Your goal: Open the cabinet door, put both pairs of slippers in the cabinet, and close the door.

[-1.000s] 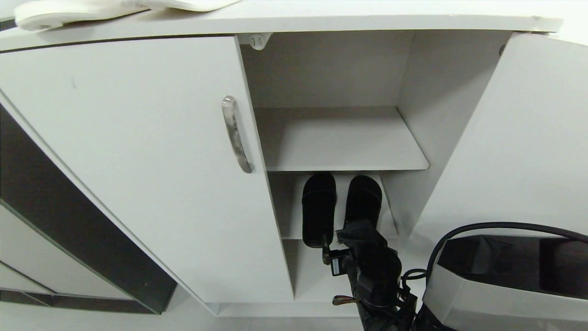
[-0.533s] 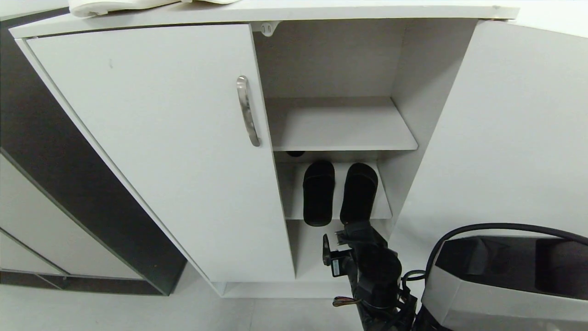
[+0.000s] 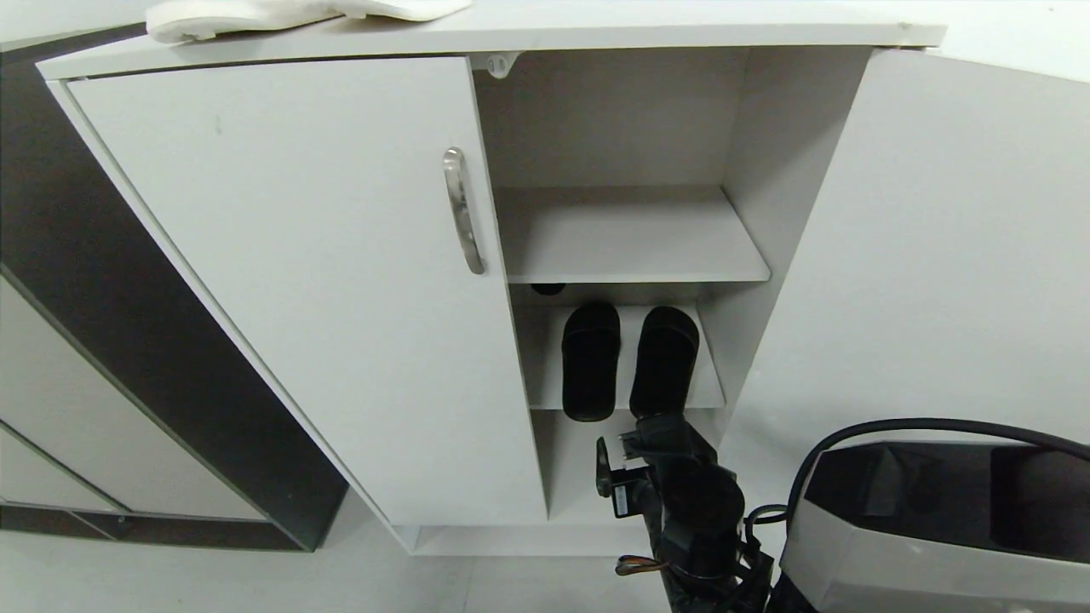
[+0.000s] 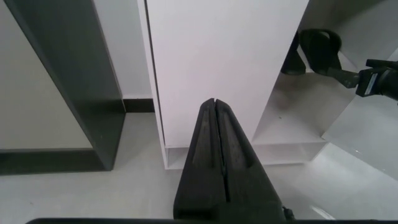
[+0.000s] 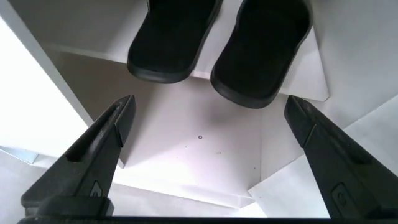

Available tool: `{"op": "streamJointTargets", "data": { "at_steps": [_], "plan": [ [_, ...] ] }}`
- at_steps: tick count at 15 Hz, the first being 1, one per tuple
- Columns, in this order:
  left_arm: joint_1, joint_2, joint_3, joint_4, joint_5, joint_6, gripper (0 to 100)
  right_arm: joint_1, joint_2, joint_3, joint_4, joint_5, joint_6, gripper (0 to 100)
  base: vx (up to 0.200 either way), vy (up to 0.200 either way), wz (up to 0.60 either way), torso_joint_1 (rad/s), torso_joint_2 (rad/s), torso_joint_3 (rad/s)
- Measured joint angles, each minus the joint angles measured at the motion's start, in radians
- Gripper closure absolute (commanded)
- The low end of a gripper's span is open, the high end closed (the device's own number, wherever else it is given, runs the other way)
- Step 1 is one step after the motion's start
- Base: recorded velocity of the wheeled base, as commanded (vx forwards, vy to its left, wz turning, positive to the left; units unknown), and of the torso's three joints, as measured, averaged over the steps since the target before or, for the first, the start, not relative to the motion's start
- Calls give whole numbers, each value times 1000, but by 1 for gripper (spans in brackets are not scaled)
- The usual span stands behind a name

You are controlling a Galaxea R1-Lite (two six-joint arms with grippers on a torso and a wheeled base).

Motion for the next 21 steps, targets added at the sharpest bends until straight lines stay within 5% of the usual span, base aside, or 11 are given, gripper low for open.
{"op": "streamJointTargets", "data": {
  "at_steps": [10, 16, 21],
  "plan": [
    [0, 0, 0, 0, 0, 2, 100, -20, 0, 8, -5, 16, 6, 0, 0, 0, 0, 3, 1, 201],
    [0, 0, 0, -1, -3, 10, 100, -18, -53, 113, -18, 181, 62, 0, 0, 0, 0, 0, -2, 37],
    [1, 0, 0, -1, -4, 10, 100, -16, -64, 175, -42, 244, 50, 0, 0, 200, 0, 2, 3, 5]
  ]
}}
